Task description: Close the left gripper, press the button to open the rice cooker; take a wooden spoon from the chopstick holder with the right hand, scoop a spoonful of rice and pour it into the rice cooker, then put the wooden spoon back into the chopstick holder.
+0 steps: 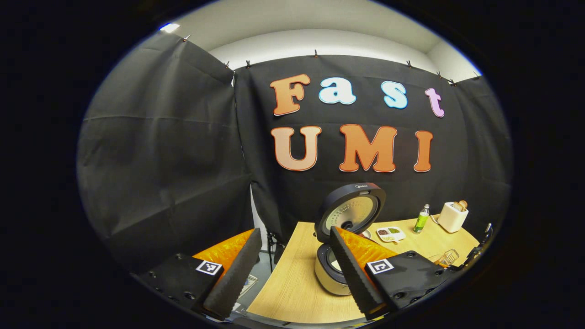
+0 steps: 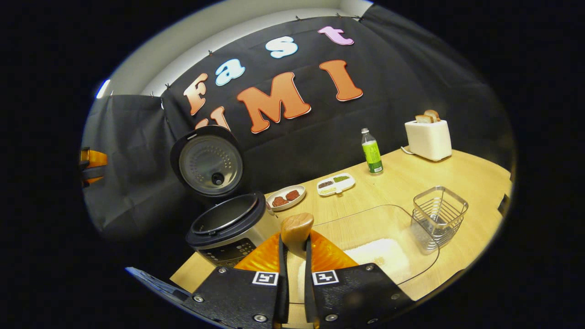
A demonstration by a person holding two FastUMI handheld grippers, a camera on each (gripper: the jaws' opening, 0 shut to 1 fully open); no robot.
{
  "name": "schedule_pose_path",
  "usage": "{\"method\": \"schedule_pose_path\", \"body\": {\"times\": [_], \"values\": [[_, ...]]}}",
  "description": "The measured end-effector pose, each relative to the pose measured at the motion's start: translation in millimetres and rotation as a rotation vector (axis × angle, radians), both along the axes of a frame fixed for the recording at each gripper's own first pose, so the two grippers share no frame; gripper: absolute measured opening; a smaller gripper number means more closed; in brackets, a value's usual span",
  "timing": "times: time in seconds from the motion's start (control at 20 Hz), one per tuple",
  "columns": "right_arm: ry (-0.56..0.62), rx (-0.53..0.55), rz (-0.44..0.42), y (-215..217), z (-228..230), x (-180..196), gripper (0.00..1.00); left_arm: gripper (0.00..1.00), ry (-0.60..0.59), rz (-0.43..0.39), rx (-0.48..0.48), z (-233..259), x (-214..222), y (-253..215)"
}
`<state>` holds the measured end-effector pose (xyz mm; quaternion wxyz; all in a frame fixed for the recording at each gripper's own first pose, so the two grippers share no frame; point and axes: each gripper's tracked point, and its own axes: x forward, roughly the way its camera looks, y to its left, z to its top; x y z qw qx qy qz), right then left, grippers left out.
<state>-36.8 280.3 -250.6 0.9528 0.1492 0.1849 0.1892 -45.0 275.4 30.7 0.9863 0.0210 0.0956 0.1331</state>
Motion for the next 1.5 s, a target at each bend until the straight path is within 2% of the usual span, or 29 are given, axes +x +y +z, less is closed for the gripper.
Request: {"method": "schedule_pose_path", "body": {"times": [0.1, 0.15, 0.3, 0.65, 0.9, 1.1, 1.3, 1.35, 1.5], "values": [[0.022, 0.031, -0.029, -6.2, -1.9, 6.8, 0.13, 0.99, -0.001, -0.009, -0.010, -0.6, 1.5, -3.3], [0.043, 0.066, -0.061, -13.4, -2.7, 12.3, 0.13, 0.96, -0.002, -0.011, -0.015, -0.9, 2.5, -4.1], [0.118, 0.212, -0.144, -29.6, -6.0, 21.5, 0.13, 0.96, 0.000, -0.016, -0.021, -3.2, 4.8, -6.6], [0.178, 0.247, -0.116, -26.2, -6.4, 25.6, 0.13, 0.96, 0.004, -0.016, -0.024, -3.6, 9.5, -10.9], [0.357, 0.462, -0.155, -34.8, -15.3, 29.8, 0.13, 0.96, -0.009, -0.035, -0.013, 2.8, 10.9, -19.3], [0.378, 0.608, -0.191, -53.2, 4.6, 36.2, 0.13, 0.96, -0.017, -0.041, -0.024, 4.9, 12.2, -23.1], [0.400, 0.673, -0.251, -78.9, 8.6, 38.0, 0.13, 1.00, -0.027, -0.043, -0.037, 7.6, 15.4, -26.3], [0.408, 0.687, -0.265, -84.5, 8.8, 37.7, 0.12, 0.96, -0.030, -0.042, -0.036, 8.2, 15.9, -28.0], [0.423, 0.742, -0.296, -101.3, 14.7, 37.9, 0.13, 0.96, -0.036, -0.046, -0.040, 10.6, 20.2, -31.5]]}}
